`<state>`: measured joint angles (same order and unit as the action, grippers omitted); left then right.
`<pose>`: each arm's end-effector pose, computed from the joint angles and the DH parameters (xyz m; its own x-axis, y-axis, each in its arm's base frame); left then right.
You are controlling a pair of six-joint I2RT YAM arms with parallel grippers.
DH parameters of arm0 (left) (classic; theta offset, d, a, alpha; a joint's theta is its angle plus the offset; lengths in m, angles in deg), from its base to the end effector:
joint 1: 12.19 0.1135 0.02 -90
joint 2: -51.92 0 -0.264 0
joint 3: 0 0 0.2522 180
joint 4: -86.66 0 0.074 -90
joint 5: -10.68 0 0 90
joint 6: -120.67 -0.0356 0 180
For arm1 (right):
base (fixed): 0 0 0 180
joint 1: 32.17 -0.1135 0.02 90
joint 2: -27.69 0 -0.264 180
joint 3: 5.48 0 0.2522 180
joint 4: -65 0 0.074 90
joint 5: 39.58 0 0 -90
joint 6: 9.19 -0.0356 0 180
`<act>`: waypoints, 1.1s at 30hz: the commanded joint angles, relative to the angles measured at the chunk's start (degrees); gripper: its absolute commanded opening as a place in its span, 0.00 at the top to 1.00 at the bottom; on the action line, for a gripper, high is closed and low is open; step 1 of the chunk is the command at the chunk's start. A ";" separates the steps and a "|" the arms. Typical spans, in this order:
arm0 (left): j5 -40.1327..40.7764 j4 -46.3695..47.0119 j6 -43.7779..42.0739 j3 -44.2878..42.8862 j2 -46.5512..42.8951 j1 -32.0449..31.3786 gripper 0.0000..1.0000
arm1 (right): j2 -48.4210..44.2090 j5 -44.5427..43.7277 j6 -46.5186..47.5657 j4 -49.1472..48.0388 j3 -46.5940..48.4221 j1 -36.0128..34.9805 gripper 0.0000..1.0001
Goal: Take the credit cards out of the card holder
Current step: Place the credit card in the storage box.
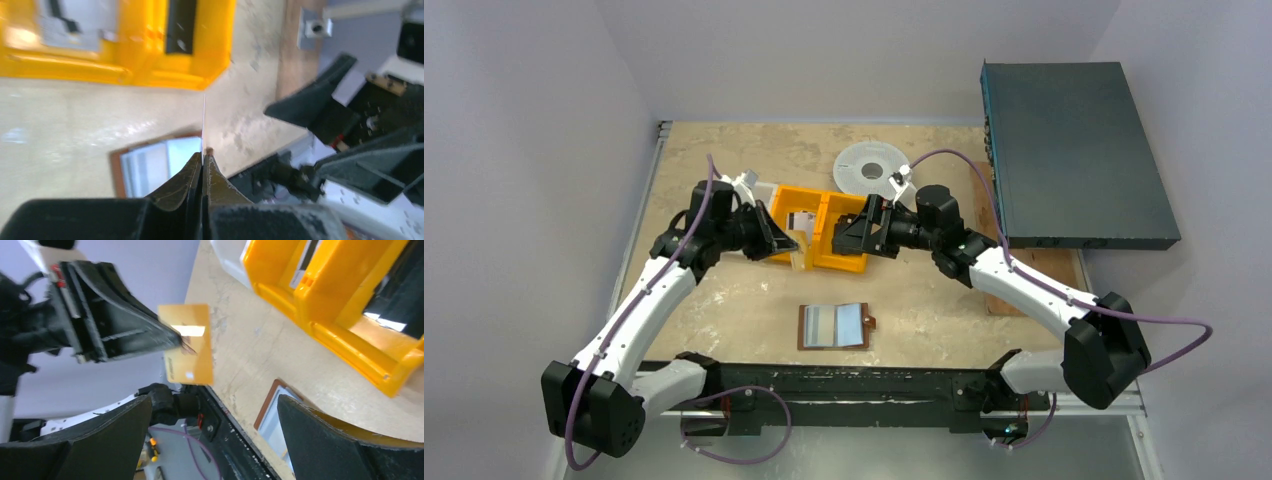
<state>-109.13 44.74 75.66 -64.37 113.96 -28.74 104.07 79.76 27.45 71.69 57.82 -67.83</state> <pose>0.2145 -0.0822 0.2901 -0.8664 -0.3825 -0.3210 0.0026 0.6394 -0.7689 0.2355 0.1904 0.2775 -0.8724 0.2349 -0.4286 -0.3064 0.4205 0.8540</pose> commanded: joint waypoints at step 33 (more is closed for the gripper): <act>68.01 -32.74 -21.18 -52.31 53.62 -1.21 1.00 | -10.43 -15.71 11.70 19.93 2.72 -0.10 0.01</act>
<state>-44.15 12.26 56.52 -113.46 165.87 -30.58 95.41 66.30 38.29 90.84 59.59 -67.89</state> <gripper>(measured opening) 0.006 0.987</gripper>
